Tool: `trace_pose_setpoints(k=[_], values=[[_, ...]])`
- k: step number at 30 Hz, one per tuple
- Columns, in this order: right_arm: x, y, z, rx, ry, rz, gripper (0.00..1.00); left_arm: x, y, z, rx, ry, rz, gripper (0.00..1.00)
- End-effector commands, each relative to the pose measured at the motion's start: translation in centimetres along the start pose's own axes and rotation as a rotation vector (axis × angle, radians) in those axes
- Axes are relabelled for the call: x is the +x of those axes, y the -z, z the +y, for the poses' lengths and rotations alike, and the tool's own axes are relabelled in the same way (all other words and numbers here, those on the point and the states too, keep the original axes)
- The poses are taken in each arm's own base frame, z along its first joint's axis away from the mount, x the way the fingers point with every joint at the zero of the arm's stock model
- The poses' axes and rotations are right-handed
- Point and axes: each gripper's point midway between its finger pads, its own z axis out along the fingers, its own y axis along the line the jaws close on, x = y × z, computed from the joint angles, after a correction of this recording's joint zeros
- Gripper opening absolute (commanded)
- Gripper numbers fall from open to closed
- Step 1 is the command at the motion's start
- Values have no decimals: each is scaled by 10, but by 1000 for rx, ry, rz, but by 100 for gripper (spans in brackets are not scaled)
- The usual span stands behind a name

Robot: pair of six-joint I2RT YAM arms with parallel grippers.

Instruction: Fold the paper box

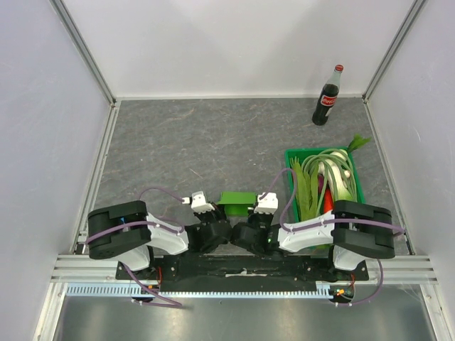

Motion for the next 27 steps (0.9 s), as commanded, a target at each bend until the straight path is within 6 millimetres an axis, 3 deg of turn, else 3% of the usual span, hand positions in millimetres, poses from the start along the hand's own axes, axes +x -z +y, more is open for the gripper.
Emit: trace_pose_setpoints(k=[1,8,9,10,11,12,13,14,16,17,18,19,20,21,22,23,25,27], values=[[1,5,-8,28,-2,-39,5,9,5,50,-112,-143,-53,2],[-2,15,-10,24,47,-33,17,9,12,63,-204,-183,-105,2],[-3,20,-9,11,57,-34,18,9,13,59,-206,-84,-126,2],[-6,22,-11,8,71,-29,21,-1,21,83,-266,-228,-141,2],[-7,24,-13,1,98,-17,25,-5,21,69,-263,-192,-169,2],[-3,27,-14,-9,112,20,29,-5,24,74,-267,-119,-210,2],[-7,30,-14,-26,99,41,41,-25,32,86,-296,-263,-246,2],[-4,33,-21,-38,146,65,52,-31,31,66,-234,-256,-292,2],[-13,42,-22,-93,125,111,63,-23,33,57,-224,-337,-289,2],[-8,44,-29,-116,138,135,76,-22,34,54,-217,-314,-285,2],[-21,45,-29,-164,182,143,77,-26,39,45,-178,-272,-280,2],[-21,52,-23,-220,182,176,77,-30,41,41,-154,-245,-282,2],[-24,55,-24,-269,267,179,78,-36,43,38,-144,-248,-284,12],[-37,57,-16,-326,221,181,80,-46,47,28,-123,-256,-287,17],[-35,61,-13,-379,227,226,81,-52,50,21,-108,-280,-289,35],[-37,63,-13,-398,225,242,81,-61,53,9,-81,-316,-298,46],[-48,61,-12,-446,229,255,83,-73,59,-7,-40,-309,-300,60],[-55,65,-5,-502,231,274,83,-80,64,-9,-53,-277,-286,66]])
